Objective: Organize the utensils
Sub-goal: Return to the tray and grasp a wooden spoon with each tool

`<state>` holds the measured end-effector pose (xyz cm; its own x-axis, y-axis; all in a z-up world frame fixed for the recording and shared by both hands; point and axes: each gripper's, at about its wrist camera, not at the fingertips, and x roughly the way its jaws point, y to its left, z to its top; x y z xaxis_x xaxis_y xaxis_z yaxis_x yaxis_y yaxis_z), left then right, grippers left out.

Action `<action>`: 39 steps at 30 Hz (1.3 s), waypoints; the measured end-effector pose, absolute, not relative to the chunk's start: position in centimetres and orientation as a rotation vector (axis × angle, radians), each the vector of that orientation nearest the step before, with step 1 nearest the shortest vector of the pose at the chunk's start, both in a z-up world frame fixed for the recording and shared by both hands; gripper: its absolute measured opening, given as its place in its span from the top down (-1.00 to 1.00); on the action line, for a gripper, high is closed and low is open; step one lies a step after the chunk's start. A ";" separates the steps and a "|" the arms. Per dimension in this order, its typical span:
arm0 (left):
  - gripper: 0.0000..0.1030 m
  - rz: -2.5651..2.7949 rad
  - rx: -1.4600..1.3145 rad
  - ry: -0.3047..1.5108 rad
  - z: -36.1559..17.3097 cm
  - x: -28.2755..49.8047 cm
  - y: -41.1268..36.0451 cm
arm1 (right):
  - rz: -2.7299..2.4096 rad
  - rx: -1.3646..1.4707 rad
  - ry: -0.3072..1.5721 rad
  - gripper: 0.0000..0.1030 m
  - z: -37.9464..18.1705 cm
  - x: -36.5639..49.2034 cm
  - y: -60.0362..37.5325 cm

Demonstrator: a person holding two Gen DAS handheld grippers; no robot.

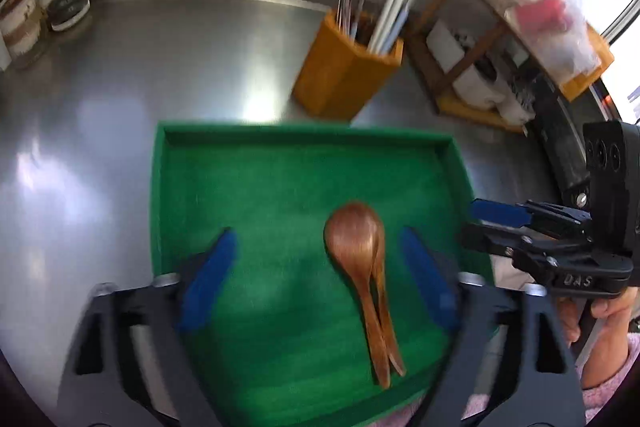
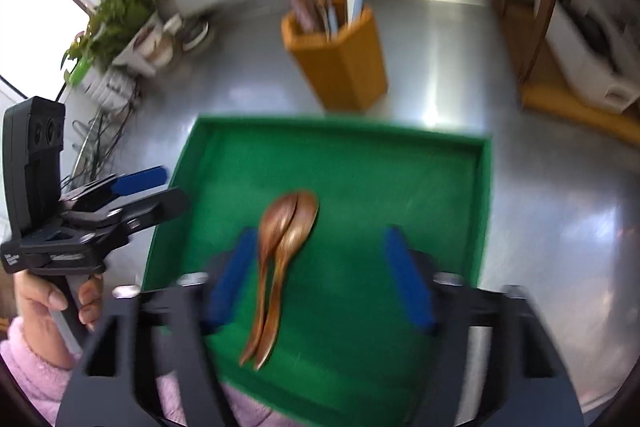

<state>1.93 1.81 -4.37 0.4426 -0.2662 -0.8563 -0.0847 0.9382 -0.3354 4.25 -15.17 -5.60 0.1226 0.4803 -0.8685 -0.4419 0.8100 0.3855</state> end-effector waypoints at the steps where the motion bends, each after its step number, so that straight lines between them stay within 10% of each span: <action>1: -0.16 -0.127 -0.355 1.131 -5.0 1.8 1.5 | 0.697 0.058 1.309 0.34 -6.3 4.0 -15.0; 6: 0.48 -0.199 -0.393 1.198 -7.4 1.4 0.4 | 0.766 0.171 1.405 0.63 -9.0 3.4 -14.5; 12: 0.70 -0.254 -0.412 1.240 -9.3 1.4 -0.6 | 0.787 0.214 1.450 0.63 -10.5 2.9 -13.8; 26: 0.77 -0.256 -0.451 1.272 -10.6 1.6 -0.4 | 0.750 0.142 1.478 0.77 -11.9 2.8 -13.3; 32: 0.30 -0.269 -0.471 1.267 -10.1 1.8 -1.0 | 0.679 0.098 1.483 0.82 -11.6 3.6 -14.6; 39: 0.29 -0.248 -0.388 1.274 -10.0 2.3 -2.6 | 0.655 0.107 1.511 0.76 -11.8 4.0 -15.1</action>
<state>2.31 -2.60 -10.00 0.2791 -0.3903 -0.8773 -0.0325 0.9093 -0.4149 4.03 -15.09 -11.81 -0.0754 0.4599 -0.8848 -0.3316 0.8252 0.4572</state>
